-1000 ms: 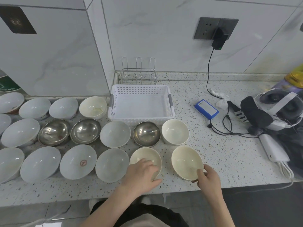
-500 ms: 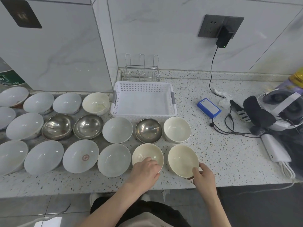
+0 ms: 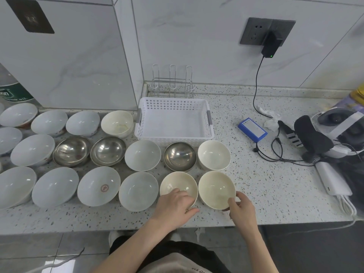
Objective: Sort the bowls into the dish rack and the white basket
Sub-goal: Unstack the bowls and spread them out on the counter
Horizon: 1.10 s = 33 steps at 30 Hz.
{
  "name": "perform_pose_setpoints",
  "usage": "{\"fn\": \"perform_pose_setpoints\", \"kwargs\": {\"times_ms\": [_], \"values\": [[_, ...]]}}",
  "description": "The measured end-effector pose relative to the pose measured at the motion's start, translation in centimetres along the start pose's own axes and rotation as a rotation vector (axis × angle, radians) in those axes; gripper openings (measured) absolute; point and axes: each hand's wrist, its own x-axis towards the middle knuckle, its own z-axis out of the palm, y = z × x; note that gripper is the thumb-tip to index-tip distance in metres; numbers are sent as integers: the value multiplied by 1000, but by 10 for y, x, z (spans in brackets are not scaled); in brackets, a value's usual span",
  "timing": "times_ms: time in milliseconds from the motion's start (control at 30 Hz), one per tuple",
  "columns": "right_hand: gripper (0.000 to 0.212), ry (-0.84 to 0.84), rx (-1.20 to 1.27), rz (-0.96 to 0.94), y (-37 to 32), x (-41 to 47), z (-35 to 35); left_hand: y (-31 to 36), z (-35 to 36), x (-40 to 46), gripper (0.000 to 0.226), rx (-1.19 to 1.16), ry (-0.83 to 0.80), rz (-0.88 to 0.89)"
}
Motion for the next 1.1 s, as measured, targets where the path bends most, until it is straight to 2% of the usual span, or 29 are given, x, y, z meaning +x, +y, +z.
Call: {"fn": "perform_pose_setpoints", "kwargs": {"times_ms": [300, 567, 667, 800, 933, 1100], "values": [[28, -2, -6, 12, -2, 1, -2, 0, -3, 0, 28, -13, -2, -8], [28, -46, -14, 64, -2, 1, -5, 1, -4, 1, 27, -23, -12, -5], [34, -48, -90, 63, -7, -2, -8, 1, -6, -1, 34, -29, -14, -21], [53, 92, -259, 37, -24, -6, -16, -3, -11, -3, 40, -68, 21, -97], [47, 192, -311, -46, -54, -8, -21, -17, -25, -4, 36, -92, 56, -176], [36, 148, -240, -160, -95, -16, -1, -45, -51, -12, 32, -187, 131, -310]]}}
